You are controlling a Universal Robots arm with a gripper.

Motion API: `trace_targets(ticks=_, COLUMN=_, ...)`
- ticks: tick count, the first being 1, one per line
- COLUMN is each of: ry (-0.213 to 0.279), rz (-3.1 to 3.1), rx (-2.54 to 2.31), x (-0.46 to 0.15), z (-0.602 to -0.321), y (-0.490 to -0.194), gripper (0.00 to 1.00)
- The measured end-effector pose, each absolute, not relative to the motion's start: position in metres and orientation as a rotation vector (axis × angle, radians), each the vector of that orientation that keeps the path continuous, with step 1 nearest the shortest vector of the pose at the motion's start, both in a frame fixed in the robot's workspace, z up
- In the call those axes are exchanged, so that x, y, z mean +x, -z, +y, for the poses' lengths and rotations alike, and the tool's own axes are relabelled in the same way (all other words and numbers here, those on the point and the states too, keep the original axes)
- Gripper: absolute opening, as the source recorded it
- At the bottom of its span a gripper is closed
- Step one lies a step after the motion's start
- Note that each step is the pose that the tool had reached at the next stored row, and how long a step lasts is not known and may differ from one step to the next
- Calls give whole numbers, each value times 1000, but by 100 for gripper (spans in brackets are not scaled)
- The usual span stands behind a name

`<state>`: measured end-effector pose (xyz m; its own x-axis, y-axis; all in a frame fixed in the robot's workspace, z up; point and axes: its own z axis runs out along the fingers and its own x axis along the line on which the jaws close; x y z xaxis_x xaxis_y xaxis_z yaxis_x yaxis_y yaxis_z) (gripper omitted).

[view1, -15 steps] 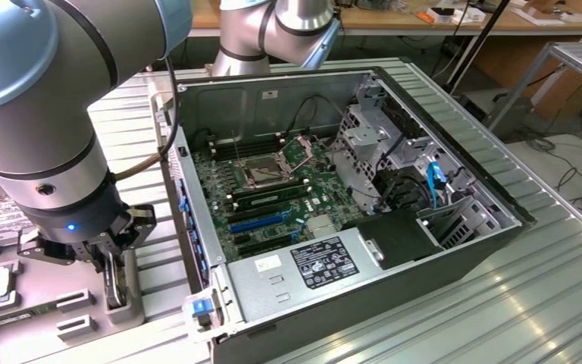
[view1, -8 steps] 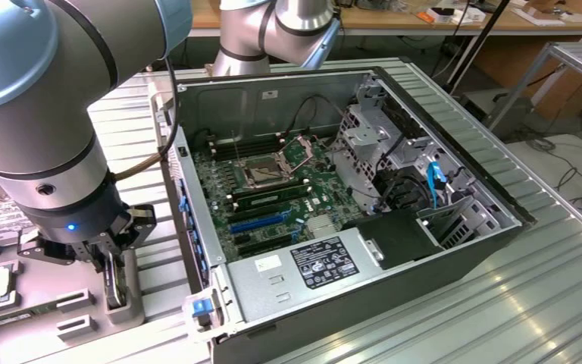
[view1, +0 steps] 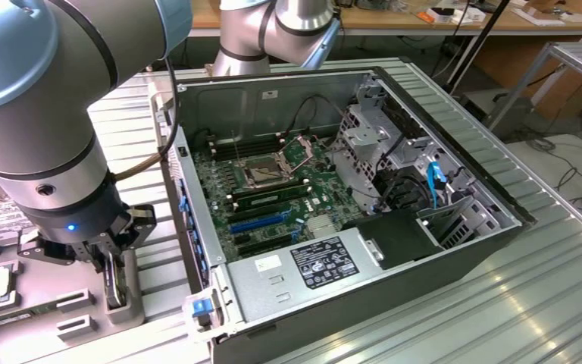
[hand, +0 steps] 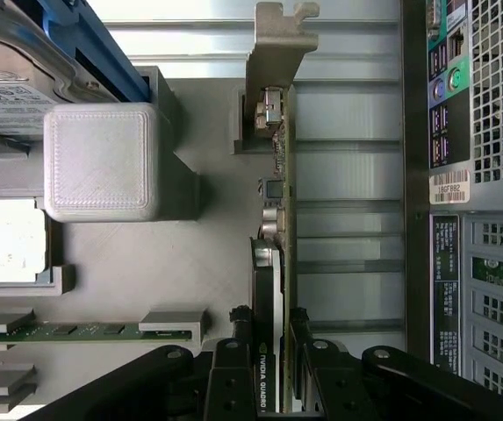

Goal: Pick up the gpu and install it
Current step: 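Pick up the gpu and move the gpu toward the slot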

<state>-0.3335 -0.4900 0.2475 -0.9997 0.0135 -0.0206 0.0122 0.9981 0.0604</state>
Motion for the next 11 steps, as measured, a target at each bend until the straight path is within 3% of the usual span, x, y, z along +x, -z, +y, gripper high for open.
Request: trace_targets(ticks=11, ry=-94, rz=3119, rx=20, x=-334, z=-490, y=-253, gripper=27)
